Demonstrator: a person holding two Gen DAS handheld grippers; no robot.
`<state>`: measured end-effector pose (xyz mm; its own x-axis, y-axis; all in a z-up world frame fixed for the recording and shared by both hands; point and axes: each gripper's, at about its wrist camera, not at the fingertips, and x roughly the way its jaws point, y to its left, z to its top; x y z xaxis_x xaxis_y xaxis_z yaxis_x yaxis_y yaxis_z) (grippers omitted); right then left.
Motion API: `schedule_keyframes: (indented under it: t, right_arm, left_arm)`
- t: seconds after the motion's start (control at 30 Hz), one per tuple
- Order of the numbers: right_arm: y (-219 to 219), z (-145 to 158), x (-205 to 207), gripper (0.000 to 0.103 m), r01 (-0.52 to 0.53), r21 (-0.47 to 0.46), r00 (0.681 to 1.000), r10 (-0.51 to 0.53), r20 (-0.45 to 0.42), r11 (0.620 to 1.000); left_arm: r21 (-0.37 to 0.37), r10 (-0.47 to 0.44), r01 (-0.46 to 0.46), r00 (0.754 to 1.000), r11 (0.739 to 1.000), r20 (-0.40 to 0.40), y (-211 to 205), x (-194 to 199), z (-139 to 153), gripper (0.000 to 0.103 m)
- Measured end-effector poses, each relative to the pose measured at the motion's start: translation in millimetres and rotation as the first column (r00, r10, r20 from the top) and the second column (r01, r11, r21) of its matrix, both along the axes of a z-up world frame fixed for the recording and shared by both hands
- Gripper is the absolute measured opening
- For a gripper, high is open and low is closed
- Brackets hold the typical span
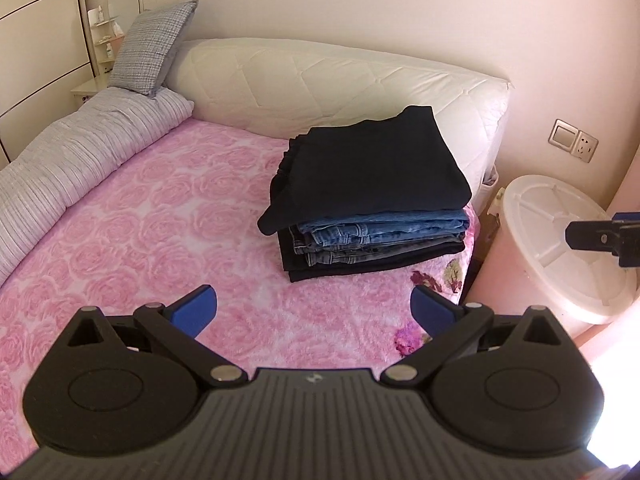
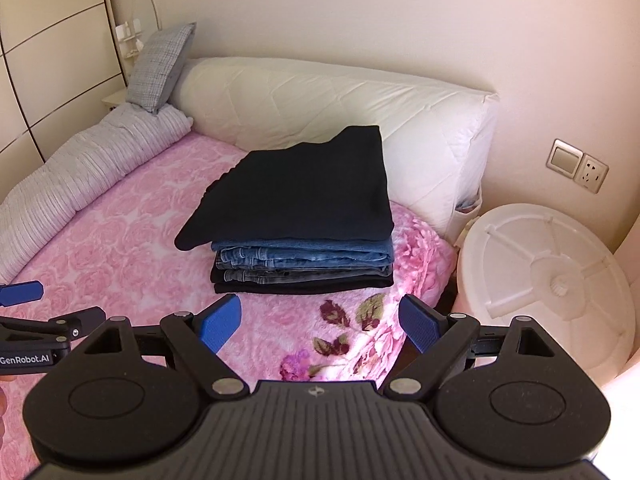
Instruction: Fold clothes
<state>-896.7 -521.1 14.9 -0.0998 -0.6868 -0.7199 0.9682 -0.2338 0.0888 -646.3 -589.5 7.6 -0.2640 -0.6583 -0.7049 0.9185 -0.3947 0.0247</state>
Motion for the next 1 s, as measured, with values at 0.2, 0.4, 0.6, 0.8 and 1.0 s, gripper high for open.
schedule_keyframes:
  t: [0.2,0.4,0.6,0.8,1.0]
  right_arm:
    - [-1.6,-0.2,-1.3,0.088,-0.004,-0.002,1.000,0.004,0.000,1.000]
    - [-2.8,-0.7,-2.4,0.088,-0.008,-0.003,1.000,0.008,-0.001,1.000]
    - [-2.7,-1.3,-3.1,0.088,-0.011,-0.002,1.000,0.011,-0.003,1.000]
    - [-0.7,-1.2,-3.6,0.088,-0.011,0.000,1.000,0.011,-0.007,1.000]
    - [1.3,-1.1,-3.6,0.088,-0.013,0.000,1.000,0.013,-0.010,1.000]
  left_arm:
    - [-0.002,0.002,-0.002,1.000,1.000,-0.005,-1.1,-1.5,0.7,0.102]
    - [-0.004,0.011,-0.011,1.000,1.000,-0.018,-3.5,-2.4,-0.3,0.102]
    - [-0.025,0.026,-0.027,0.999,0.999,-0.042,-3.3,-2.0,0.0,0.102]
    - [-0.042,0.042,-0.045,0.998,0.998,-0.051,-3.2,-4.1,2.3,0.102]
    - [-0.016,0.014,-0.015,0.999,1.000,-0.039,-4.8,-9.1,1.3,0.102]
